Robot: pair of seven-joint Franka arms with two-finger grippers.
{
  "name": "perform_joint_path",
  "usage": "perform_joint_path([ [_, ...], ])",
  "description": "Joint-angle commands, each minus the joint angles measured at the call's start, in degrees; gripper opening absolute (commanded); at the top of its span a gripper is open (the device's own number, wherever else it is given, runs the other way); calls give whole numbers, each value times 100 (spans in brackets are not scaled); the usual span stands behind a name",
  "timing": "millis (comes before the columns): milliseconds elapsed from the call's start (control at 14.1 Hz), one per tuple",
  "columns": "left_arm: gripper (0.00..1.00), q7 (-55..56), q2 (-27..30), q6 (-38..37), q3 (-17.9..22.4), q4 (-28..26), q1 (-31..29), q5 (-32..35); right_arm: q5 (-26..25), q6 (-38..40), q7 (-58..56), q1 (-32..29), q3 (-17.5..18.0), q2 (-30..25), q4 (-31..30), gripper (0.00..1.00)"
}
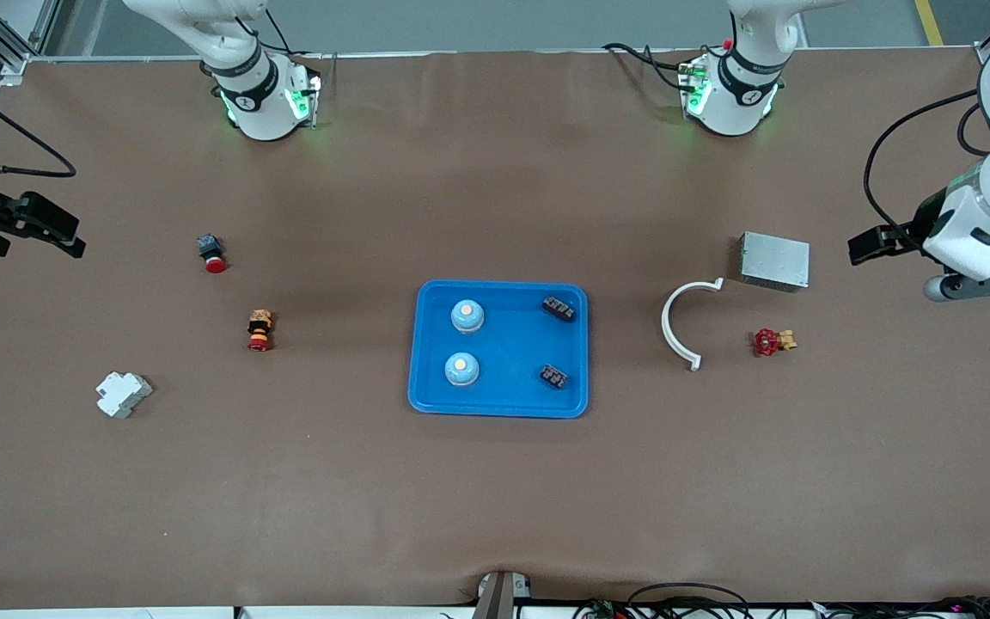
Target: Place electrolytic capacitor and blue bell in tray
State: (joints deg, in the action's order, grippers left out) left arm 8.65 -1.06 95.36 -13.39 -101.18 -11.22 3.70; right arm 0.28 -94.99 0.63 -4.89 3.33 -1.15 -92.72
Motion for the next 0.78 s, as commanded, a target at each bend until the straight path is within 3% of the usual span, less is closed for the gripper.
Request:
perform_joint_path([
  [0, 100, -144, 142, 44, -23, 176, 15, -185, -63, -89, 42, -12, 18, -105, -70, 100],
  [426, 100, -259, -403, 35, -129, 1468, 94, -194, -55, -151, 42, -12, 9, -87, -88, 100],
  [710, 100, -294, -412, 44, -322, 1567, 77, -194, -55, -186, 42, -21, 18, -70, -106, 100],
])
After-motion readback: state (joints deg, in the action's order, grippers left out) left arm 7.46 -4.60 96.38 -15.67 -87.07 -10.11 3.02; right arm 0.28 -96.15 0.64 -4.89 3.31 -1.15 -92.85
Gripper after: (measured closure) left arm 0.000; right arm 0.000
